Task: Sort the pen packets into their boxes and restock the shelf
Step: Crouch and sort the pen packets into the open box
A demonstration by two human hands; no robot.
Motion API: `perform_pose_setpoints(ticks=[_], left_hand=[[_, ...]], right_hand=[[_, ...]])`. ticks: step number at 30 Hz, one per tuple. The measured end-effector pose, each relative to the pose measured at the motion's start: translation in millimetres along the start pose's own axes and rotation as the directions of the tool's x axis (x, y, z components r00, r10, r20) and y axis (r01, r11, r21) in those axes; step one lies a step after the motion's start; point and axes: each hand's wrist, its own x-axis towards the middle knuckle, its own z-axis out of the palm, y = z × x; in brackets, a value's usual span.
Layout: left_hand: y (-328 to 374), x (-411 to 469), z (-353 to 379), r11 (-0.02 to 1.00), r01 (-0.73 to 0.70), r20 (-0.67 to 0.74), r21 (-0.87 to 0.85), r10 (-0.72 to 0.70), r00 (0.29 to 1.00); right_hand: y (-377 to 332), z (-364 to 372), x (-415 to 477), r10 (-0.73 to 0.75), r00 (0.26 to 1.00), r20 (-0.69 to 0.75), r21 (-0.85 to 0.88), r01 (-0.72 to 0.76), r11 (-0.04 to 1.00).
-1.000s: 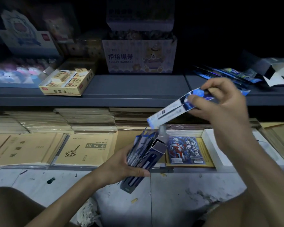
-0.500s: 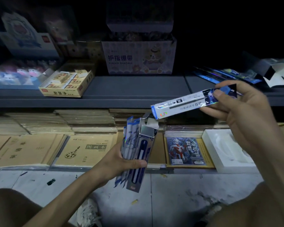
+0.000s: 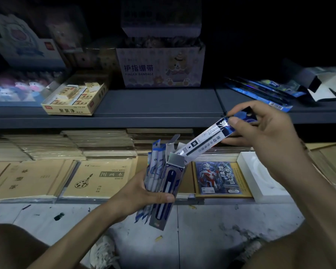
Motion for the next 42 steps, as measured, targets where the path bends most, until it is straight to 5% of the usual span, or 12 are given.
perform_pose_setpoints(ticks=[7,12,21,29,42], left_hand=[[2,0,6,0.997,-0.011,0.08,0.073,0.005,0.997],[2,1,6,0.998,0.0,0.072,0.065,-0.005,0.997],[1,3,6,0.999,-0.003,0.083,0.047,-0.001,0.997],[0,0,9,1.0,-0.005,0.093,0.029,0.002,0.996],[1,-4,10,0.999,0.004,0.118,0.033,-0.007,0.993]], right_hand=[[-7,9,-4,-0.123,0.974,0.189,-0.216,0.164,0.962],[5,35,-12,0.025,0.943,0.332,-0.401,0.117,0.908],[15,44,-12,0.082,0.967,0.24,-0.436,0.032,0.899],[19,54,-10,0.274,0.917,0.29,-0.527,-0.086,0.846],[23,50,-1,0.377,0.864,0.335,-0.494,-0.179,0.851]])
